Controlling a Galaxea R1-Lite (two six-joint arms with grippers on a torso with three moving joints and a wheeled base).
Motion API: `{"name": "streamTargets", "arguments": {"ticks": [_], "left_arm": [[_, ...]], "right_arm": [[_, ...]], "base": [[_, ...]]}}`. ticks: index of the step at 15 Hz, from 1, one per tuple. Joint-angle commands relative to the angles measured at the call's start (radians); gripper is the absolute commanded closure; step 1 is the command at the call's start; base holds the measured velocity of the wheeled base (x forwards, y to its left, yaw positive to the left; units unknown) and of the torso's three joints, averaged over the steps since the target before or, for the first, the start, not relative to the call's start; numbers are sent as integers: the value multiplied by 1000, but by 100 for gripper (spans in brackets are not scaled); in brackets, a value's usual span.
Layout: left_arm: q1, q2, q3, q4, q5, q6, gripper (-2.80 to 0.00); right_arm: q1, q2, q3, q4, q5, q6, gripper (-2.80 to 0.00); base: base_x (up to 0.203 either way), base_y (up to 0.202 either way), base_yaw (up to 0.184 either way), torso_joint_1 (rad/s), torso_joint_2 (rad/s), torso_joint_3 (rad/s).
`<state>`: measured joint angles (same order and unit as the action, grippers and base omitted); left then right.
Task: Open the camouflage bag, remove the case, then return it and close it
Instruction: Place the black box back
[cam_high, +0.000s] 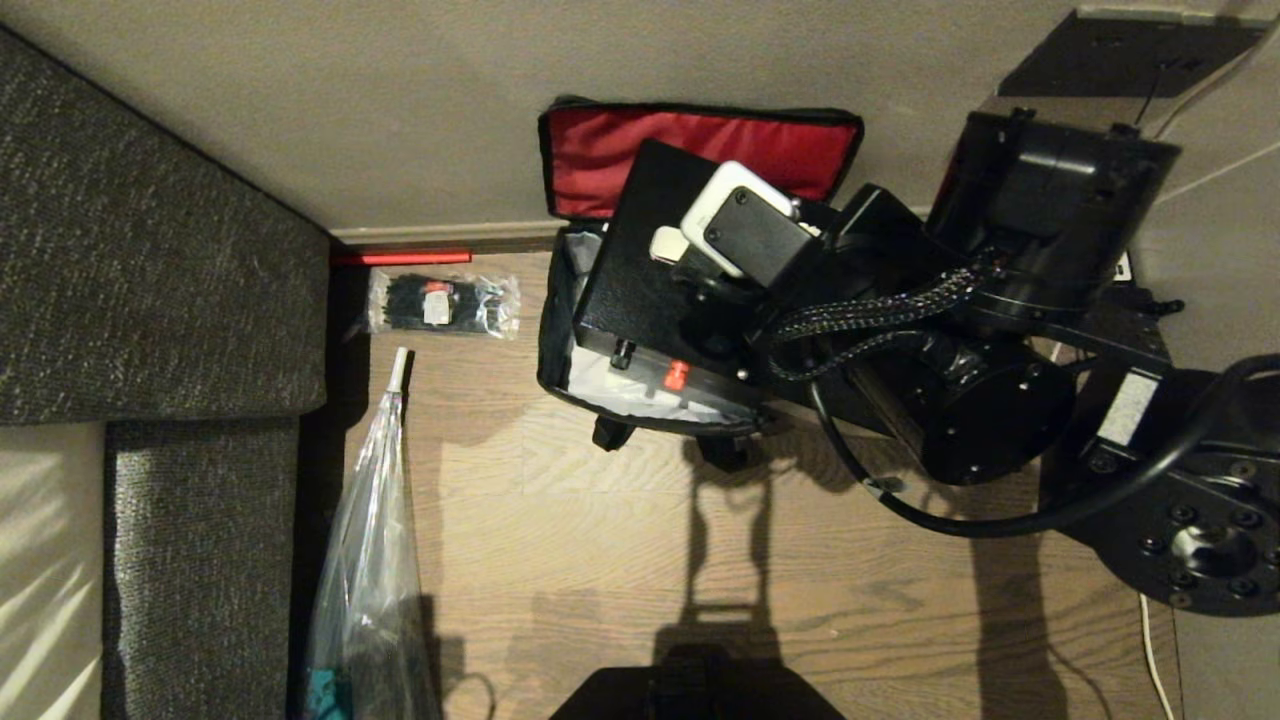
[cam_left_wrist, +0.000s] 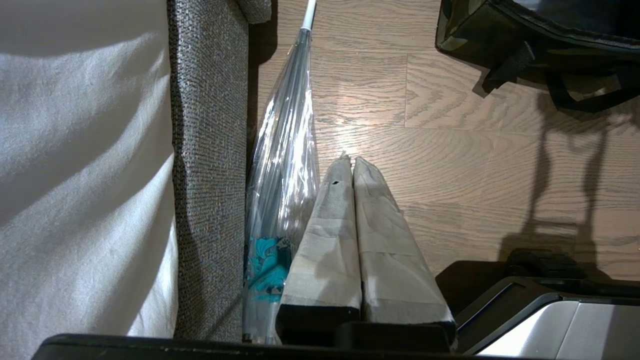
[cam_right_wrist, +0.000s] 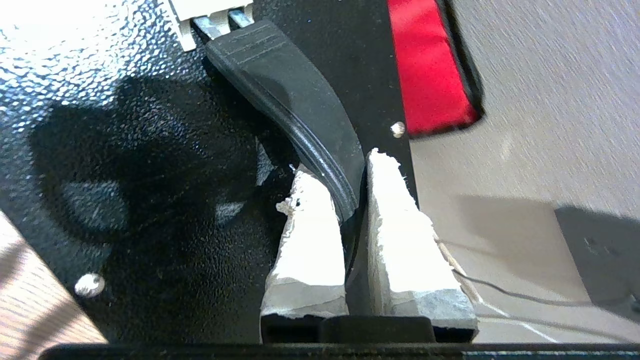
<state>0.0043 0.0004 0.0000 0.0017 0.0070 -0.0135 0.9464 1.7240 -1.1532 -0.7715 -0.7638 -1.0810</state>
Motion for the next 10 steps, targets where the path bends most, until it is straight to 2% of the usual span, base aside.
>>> {"name": "streamTargets", "arguments": {"ticks": [1,5,10], "left_arm": [[0,-2,3,0,1,0,0],[0,-2,3,0,1,0,0],[0,-2,3,0,1,0,0]], "right_arm": [[12,63,-55,-2,-2,-7,0],[22,120,-131,12,8,-13,0],[25,148,-163,55,115,-8,0]], "base": [[0,0,0,0,0,0],[0,0,0,0,0,0],[0,0,0,0,0,0]]}}
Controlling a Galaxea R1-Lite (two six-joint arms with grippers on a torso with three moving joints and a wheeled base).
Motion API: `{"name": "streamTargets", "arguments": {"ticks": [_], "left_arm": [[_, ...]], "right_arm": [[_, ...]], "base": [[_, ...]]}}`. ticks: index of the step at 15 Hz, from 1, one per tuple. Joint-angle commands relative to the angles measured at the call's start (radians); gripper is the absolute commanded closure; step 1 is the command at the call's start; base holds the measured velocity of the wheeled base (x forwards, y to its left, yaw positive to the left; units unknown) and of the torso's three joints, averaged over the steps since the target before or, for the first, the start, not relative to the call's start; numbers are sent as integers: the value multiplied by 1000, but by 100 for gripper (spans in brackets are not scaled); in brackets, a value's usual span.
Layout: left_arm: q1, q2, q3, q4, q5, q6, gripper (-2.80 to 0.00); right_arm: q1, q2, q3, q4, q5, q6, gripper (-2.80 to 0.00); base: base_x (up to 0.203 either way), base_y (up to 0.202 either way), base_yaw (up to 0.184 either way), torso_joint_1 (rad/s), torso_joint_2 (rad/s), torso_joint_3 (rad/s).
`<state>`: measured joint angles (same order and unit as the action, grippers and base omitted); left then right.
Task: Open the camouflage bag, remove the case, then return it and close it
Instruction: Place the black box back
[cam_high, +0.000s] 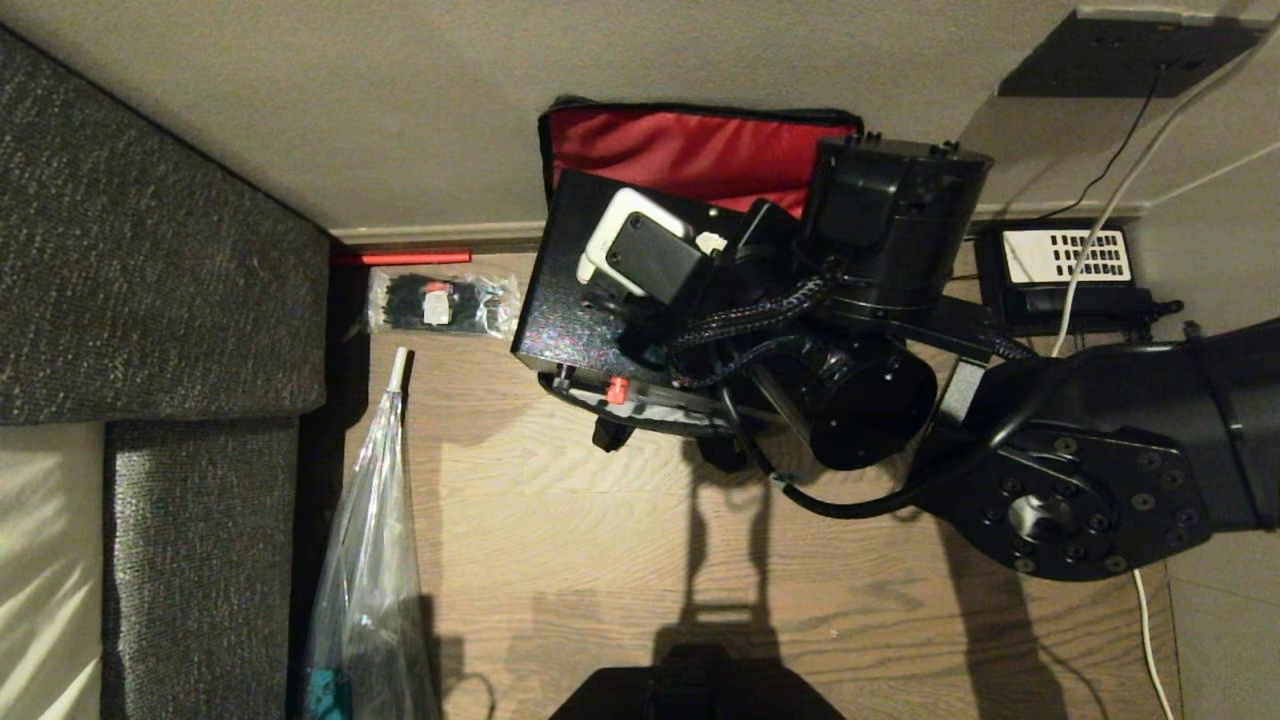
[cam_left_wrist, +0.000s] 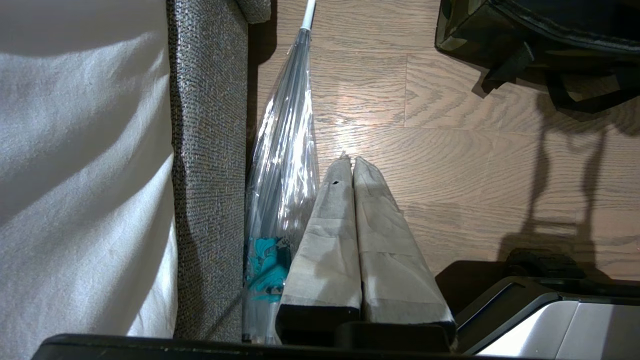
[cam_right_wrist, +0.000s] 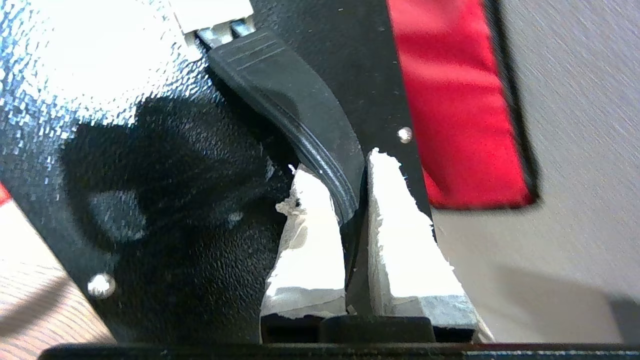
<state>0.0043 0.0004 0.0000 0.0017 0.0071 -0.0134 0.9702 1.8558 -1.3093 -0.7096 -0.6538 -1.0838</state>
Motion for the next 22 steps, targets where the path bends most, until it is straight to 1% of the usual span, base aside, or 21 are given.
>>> {"name": "streamTargets", "arguments": {"ticks": [1,3,4,5,7,9,16,19,22], "left_arm": [[0,-2,3,0,1,-1,0],[0,-2,3,0,1,-2,0],[0,-2,3,0,1,0,0],[0,-2,3,0,1,-1,0],[0,-2,3,0,1,0,0],[0,-2,3,0,1,0,0],[1,-2,3,0,1,-1,0],[0,-2,3,0,1,0,0],[0,-2,3,0,1,0,0]], "right_arm": [[1,22,-19,-5,17,-5,0],[1,24,-49,31,43,-5,0],[-2,30,-55,33,81,-4,0],[-15,38,-55,33,95,0,0],[-37,40,-51,35,99,1,0],[-51,45,-42,38,103,28,0],[-111,57,-36,44,142,73,0],[-124,61,-25,37,171,66,0],[-137,77,-24,26,181,71,0]], "base": [[0,0,0,0,0,0],[0,0,0,0,0,0],[0,0,0,0,0,0],[0,0,0,0,0,0],[0,0,0,0,0,0],[0,0,0,0,0,0],[0,0,0,0,0,0],[0,0,0,0,0,0],[0,0,0,0,0,0]]}}
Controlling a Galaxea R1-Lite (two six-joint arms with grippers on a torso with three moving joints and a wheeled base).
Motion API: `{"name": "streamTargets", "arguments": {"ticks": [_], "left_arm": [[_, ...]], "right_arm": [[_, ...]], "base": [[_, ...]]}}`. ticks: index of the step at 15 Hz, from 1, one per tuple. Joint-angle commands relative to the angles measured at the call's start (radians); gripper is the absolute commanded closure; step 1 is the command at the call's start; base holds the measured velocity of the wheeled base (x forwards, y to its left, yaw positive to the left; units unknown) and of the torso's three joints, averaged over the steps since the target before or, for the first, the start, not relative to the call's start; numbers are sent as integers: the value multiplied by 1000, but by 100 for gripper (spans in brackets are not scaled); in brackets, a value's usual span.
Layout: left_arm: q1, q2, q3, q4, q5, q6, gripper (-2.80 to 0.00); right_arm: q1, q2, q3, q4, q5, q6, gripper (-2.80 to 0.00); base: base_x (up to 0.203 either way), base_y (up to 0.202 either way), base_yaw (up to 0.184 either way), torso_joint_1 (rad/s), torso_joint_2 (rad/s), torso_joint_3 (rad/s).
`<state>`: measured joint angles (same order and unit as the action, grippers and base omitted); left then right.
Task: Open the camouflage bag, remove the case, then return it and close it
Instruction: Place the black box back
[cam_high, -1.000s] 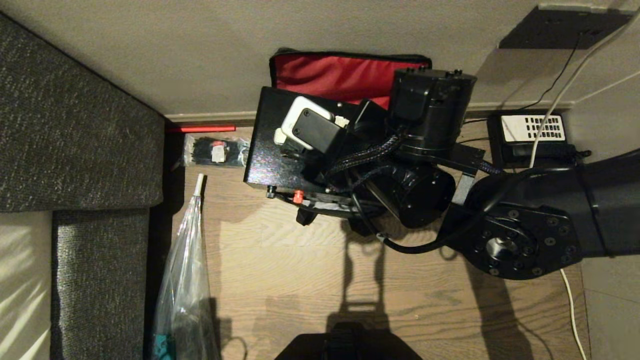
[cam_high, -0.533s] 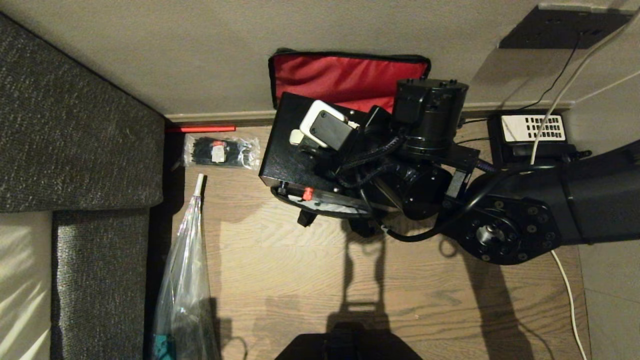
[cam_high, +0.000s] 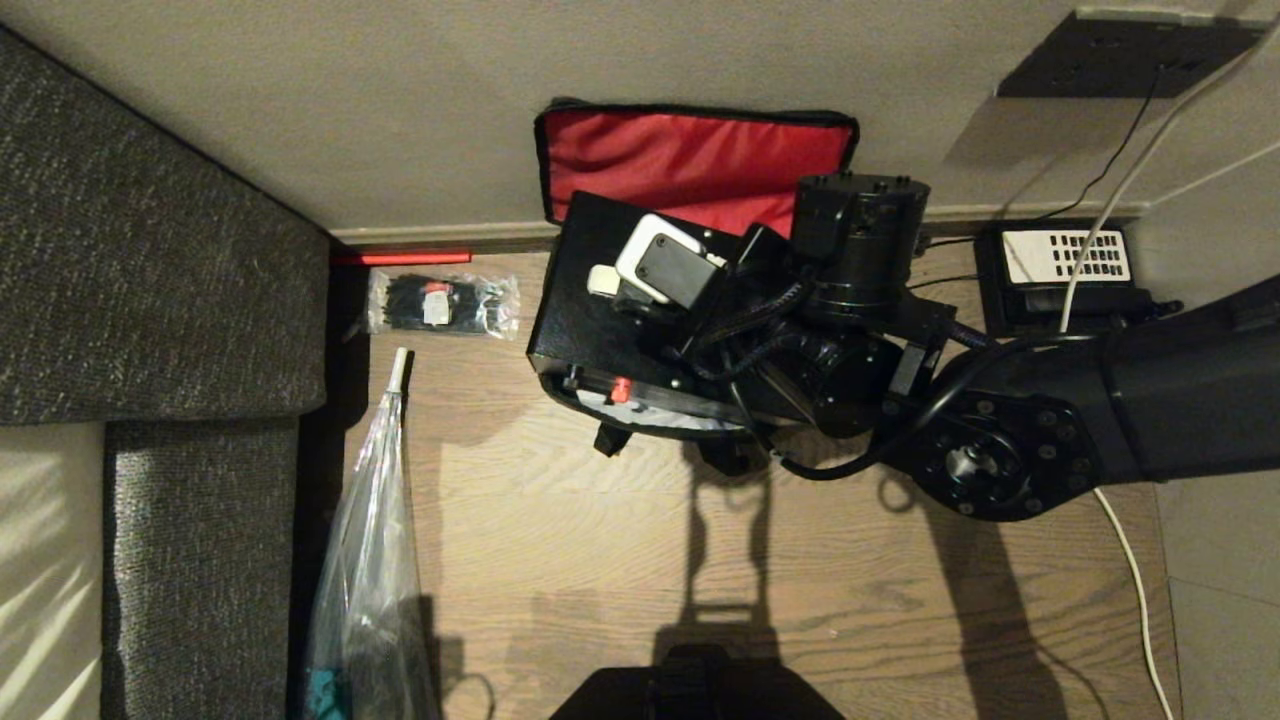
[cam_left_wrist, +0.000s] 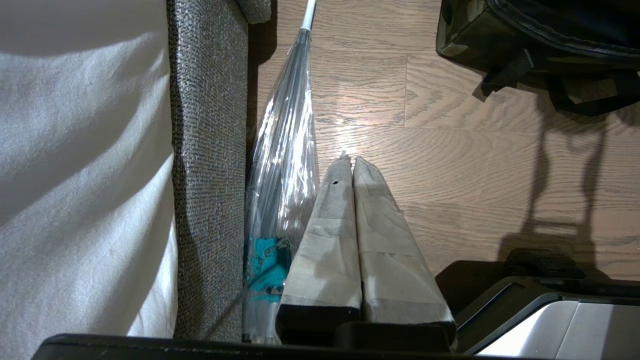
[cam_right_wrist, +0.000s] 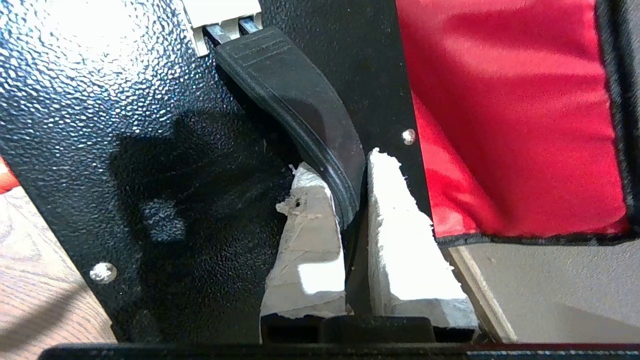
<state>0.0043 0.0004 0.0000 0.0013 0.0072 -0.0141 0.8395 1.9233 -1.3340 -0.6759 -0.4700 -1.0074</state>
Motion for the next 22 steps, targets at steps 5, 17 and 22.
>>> {"name": "streamTargets", "arguments": {"ticks": [5,17,22], "left_arm": [[0,-2,3,0,0,0,0],[0,-2,3,0,0,-1,0],[0,-2,3,0,0,-1,0]], "right_arm": [[-39,18,18,-21,21,-2,0],[-55,-70,3,197,25,97,0],[-53,-91,25,195,24,90,0]], "base": [[0,0,0,0,0,0],[0,0,0,0,0,0],[0,0,0,0,0,0]]}}
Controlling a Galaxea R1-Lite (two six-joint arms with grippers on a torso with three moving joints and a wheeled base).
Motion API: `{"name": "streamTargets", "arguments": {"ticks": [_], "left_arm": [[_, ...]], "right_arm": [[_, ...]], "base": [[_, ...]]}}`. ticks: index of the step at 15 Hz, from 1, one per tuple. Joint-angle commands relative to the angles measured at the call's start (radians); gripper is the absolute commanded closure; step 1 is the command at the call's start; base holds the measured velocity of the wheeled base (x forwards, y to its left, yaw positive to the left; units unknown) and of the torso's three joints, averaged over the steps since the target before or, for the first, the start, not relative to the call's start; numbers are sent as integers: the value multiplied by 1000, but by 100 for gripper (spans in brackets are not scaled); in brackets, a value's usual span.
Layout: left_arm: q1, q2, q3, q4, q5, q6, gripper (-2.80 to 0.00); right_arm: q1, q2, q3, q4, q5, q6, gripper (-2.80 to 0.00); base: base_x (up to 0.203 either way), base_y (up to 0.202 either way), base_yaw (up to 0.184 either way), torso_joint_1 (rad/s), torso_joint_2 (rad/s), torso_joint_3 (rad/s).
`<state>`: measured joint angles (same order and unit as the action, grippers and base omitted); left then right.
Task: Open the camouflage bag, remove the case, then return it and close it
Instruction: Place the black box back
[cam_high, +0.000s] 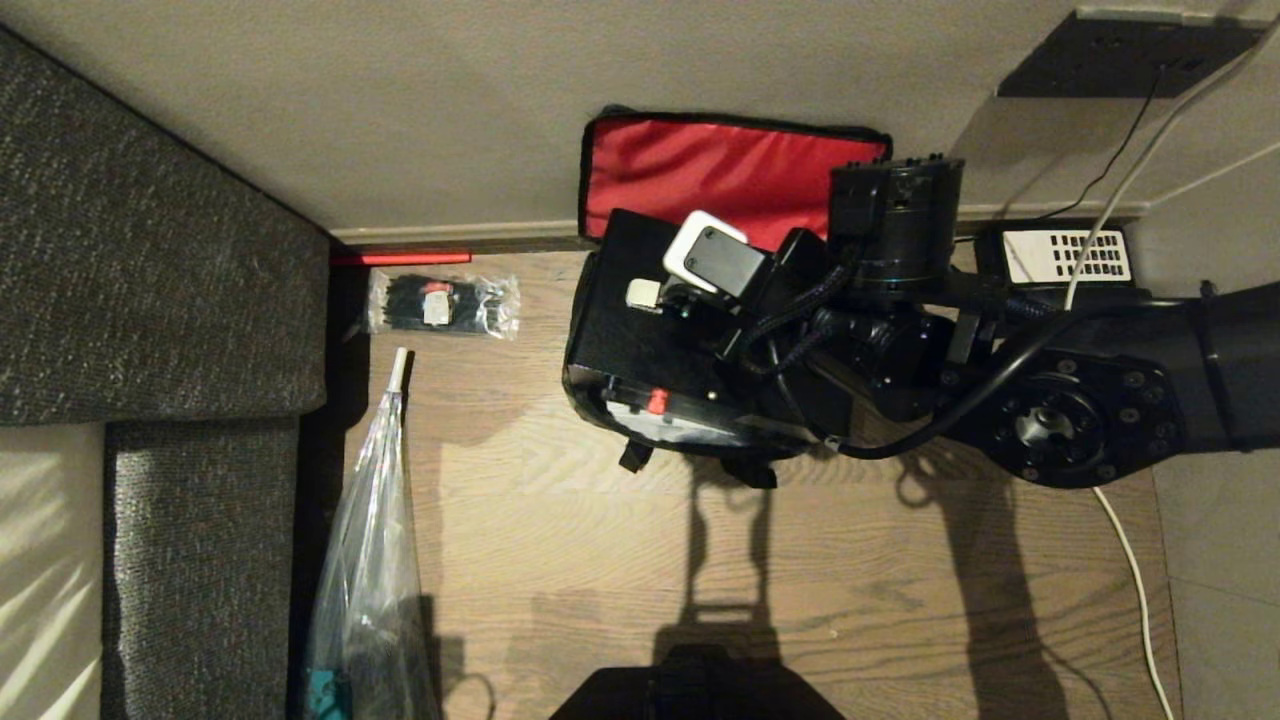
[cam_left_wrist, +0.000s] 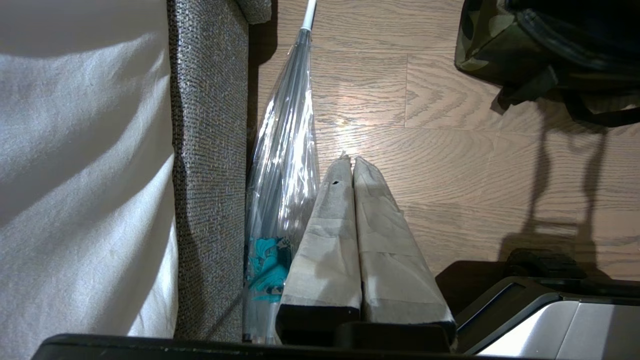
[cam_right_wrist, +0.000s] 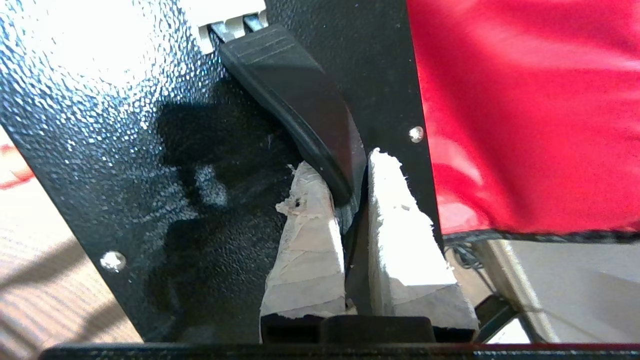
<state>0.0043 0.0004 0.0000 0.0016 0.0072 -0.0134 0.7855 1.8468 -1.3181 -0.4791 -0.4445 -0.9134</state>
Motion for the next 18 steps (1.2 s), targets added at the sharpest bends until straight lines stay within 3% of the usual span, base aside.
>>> {"name": "streamTargets", "arguments": {"ticks": [1,18], "left_arm": [[0,-2,3,0,0,0,0],[0,-2,3,0,0,-1,0]], "right_arm": [[1,-16,14,1,-2,-4,0],[41,-93,56,11,-10,-12,0]], "base": [[0,0,0,0,0,0],[0,0,0,0,0,0]]}}
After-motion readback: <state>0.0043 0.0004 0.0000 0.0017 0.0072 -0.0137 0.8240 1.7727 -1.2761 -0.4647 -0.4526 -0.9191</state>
